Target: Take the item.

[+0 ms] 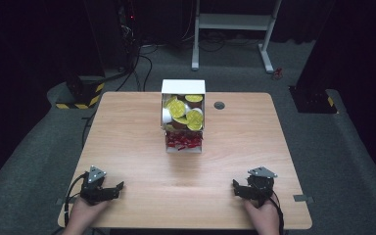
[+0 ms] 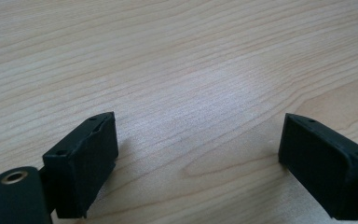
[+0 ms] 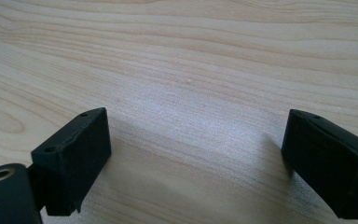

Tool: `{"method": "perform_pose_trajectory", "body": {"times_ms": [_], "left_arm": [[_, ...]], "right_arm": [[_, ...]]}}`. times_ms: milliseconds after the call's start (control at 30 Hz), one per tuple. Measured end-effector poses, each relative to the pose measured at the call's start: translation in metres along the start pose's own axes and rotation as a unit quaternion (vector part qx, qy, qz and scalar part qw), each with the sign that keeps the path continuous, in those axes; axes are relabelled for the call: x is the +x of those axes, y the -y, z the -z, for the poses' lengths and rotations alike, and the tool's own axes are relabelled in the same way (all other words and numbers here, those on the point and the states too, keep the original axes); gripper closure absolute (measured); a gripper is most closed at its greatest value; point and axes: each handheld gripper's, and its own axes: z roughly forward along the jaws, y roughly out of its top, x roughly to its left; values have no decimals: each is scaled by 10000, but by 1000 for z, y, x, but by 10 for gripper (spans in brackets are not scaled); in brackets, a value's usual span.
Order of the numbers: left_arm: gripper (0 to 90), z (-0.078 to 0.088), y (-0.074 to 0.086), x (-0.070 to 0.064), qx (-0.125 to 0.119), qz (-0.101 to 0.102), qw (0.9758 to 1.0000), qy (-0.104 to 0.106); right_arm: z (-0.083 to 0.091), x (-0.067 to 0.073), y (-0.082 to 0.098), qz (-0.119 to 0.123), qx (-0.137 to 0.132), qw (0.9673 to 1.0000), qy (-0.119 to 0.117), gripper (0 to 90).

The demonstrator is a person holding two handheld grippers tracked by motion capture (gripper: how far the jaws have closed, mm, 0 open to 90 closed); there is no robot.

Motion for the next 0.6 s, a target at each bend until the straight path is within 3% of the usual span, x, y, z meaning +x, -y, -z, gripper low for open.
{"method": "perform_pose_trajectory", "body": {"times_ms": [600], "left_arm": [[118, 0, -1, -1, 18, 22, 10000, 2]], "right_arm": [[0, 0, 0, -1, -4, 10000, 1, 80]]}}
